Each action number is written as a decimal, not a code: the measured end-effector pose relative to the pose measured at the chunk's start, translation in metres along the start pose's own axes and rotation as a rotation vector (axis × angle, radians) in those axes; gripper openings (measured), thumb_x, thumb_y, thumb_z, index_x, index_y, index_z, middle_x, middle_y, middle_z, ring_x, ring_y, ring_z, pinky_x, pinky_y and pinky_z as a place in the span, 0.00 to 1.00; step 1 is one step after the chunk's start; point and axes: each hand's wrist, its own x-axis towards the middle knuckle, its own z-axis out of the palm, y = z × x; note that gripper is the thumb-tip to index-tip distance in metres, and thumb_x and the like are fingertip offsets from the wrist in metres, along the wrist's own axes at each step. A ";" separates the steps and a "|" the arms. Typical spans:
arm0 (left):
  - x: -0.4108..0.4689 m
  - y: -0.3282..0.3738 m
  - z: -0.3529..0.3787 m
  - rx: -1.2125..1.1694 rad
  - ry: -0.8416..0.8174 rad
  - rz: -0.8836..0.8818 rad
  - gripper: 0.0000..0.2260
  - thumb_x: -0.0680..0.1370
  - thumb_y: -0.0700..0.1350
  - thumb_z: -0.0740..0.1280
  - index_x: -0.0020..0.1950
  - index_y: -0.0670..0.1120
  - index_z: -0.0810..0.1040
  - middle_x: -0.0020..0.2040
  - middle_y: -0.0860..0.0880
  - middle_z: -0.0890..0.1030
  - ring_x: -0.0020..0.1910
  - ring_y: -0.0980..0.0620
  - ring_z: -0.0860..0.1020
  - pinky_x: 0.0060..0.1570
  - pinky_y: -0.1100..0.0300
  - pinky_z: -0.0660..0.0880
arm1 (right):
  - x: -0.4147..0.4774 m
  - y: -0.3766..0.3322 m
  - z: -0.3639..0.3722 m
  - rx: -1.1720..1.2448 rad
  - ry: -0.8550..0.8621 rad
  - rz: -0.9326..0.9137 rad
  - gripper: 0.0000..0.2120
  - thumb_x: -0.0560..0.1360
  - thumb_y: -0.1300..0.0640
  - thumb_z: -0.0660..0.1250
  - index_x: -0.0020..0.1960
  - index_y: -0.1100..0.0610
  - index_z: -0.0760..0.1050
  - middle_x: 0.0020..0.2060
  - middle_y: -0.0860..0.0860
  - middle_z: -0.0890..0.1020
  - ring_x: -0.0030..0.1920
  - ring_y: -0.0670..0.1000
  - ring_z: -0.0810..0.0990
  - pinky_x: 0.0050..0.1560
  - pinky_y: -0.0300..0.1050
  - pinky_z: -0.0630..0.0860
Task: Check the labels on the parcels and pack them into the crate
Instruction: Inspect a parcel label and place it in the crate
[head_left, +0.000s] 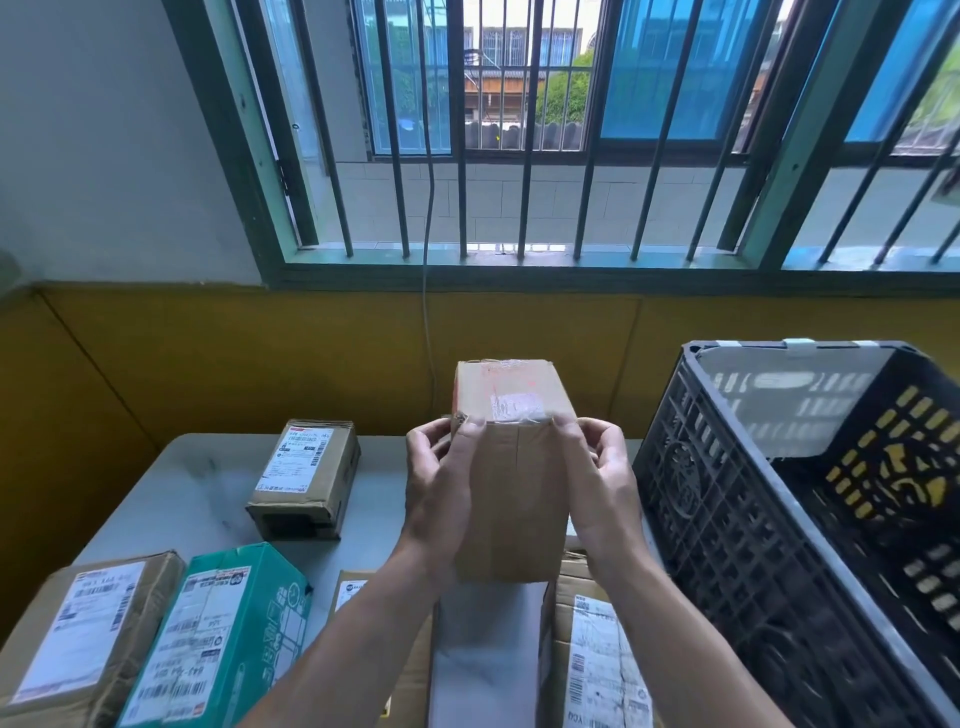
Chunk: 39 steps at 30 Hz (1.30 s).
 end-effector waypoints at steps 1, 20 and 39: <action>-0.001 0.001 0.000 0.005 -0.001 0.001 0.21 0.74 0.61 0.72 0.62 0.54 0.71 0.59 0.48 0.82 0.57 0.50 0.81 0.58 0.46 0.80 | 0.000 0.000 0.000 0.004 -0.005 -0.001 0.33 0.60 0.24 0.64 0.54 0.46 0.74 0.49 0.47 0.83 0.50 0.47 0.82 0.49 0.46 0.77; 0.004 -0.007 -0.005 0.014 0.022 0.063 0.16 0.74 0.66 0.63 0.57 0.60 0.74 0.55 0.55 0.83 0.49 0.62 0.83 0.40 0.65 0.78 | 0.006 0.008 0.000 0.014 0.055 -0.017 0.07 0.80 0.43 0.65 0.49 0.45 0.77 0.38 0.43 0.85 0.40 0.42 0.83 0.47 0.50 0.81; 0.011 -0.017 -0.005 -0.087 0.043 0.021 0.21 0.82 0.57 0.53 0.67 0.52 0.79 0.61 0.47 0.84 0.63 0.47 0.81 0.66 0.43 0.77 | 0.003 0.003 -0.002 0.128 -0.089 0.035 0.34 0.70 0.40 0.61 0.76 0.43 0.68 0.66 0.44 0.79 0.62 0.42 0.79 0.52 0.36 0.76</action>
